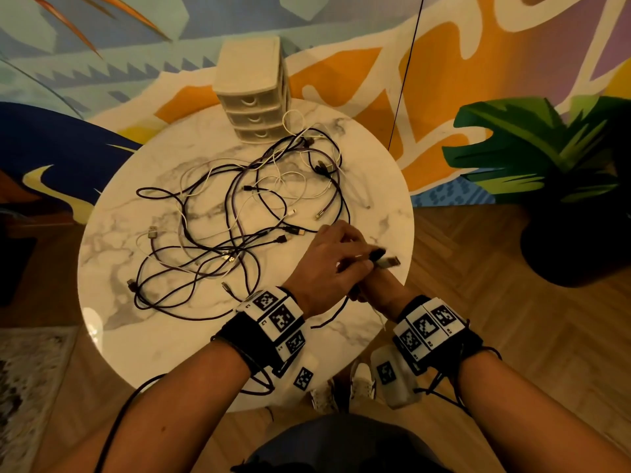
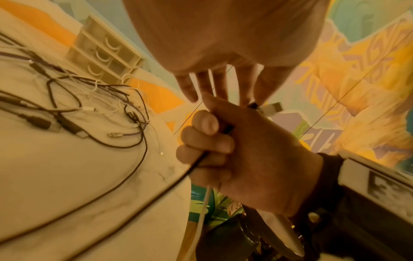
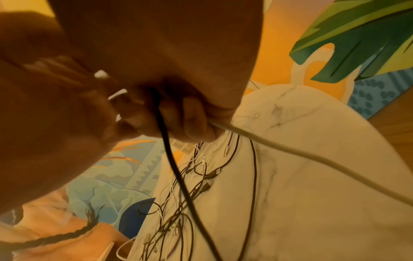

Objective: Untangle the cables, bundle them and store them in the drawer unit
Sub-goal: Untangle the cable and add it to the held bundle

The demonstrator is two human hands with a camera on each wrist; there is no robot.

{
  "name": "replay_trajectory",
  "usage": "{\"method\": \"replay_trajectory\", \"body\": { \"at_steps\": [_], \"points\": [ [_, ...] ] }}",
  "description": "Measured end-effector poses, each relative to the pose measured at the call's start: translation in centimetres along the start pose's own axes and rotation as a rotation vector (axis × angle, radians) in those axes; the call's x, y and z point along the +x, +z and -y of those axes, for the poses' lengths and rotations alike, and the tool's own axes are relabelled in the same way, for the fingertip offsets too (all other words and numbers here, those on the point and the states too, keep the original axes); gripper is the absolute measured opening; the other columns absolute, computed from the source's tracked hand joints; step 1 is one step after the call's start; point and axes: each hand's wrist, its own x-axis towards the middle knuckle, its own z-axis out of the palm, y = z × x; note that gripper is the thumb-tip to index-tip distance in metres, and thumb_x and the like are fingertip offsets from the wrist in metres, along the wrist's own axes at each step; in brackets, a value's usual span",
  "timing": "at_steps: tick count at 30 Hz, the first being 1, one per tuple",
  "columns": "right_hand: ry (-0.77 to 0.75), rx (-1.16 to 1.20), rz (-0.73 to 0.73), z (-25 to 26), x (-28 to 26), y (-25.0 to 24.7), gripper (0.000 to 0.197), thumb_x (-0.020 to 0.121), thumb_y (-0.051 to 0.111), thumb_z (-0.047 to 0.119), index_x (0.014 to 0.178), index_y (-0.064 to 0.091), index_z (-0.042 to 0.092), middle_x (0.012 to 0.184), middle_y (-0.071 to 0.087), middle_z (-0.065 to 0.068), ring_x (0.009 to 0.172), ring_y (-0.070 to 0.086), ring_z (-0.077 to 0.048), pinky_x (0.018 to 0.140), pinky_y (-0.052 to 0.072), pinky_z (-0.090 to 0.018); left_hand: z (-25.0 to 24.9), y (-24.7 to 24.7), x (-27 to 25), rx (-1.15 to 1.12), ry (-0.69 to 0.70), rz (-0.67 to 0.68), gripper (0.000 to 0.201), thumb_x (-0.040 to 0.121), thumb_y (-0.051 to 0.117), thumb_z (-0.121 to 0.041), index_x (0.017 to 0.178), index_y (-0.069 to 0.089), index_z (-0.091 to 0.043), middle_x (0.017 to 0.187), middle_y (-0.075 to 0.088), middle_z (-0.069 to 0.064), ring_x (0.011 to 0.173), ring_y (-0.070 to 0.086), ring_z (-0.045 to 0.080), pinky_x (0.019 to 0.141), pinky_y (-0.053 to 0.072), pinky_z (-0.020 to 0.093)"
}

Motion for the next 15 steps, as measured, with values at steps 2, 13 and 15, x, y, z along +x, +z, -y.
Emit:
{"method": "replay_trajectory", "body": {
  "at_steps": [2, 13, 15],
  "points": [
    [-0.037, 0.035, -0.074, -0.3, 0.2, 0.1, 0.048, 0.102, 0.033, 0.026, 0.059, 0.049, 0.014, 0.049, 0.051, 0.001, 0.044, 0.044, -0.007, 0.052, 0.034, -0.022, 0.5, 0.2, -0.3, -0.002, -0.052, -0.135, 0.035, 0.088, 0.057, -0.024, 0.123, 0.057, -0.028, 0.114, 0.045, -0.008, 0.104, 0.045, 0.011, 0.081, 0.039, 0.013],
    [0.05, 0.974, -0.302, -0.2, 1.2, -2.4, 0.049, 0.101, 0.026, 0.043, 0.066, 0.045, 0.015, 0.045, 0.035, 0.003, 0.035, 0.023, -0.009, 0.039, 0.019, -0.019, 10.0, 1.5, -7.9, 0.34, -0.514, 0.487, 0.024, 0.094, 0.05, -0.033, 0.114, 0.057, -0.02, 0.092, 0.059, -0.003, 0.085, 0.055, 0.015, 0.07, 0.038, 0.022],
    [0.033, 0.986, -0.338, -0.7, 1.4, -2.7, 0.05, 0.101, 0.024, 0.043, 0.064, 0.041, 0.015, 0.043, 0.029, 0.004, 0.035, 0.02, -0.008, 0.039, 0.015, -0.019, 11.7, 0.2, -8.5, 0.43, -0.588, 0.446, 0.028, 0.094, 0.047, -0.036, 0.116, 0.057, -0.022, 0.106, 0.063, -0.001, 0.096, 0.058, 0.018, 0.08, 0.043, 0.025]
  ]
}}
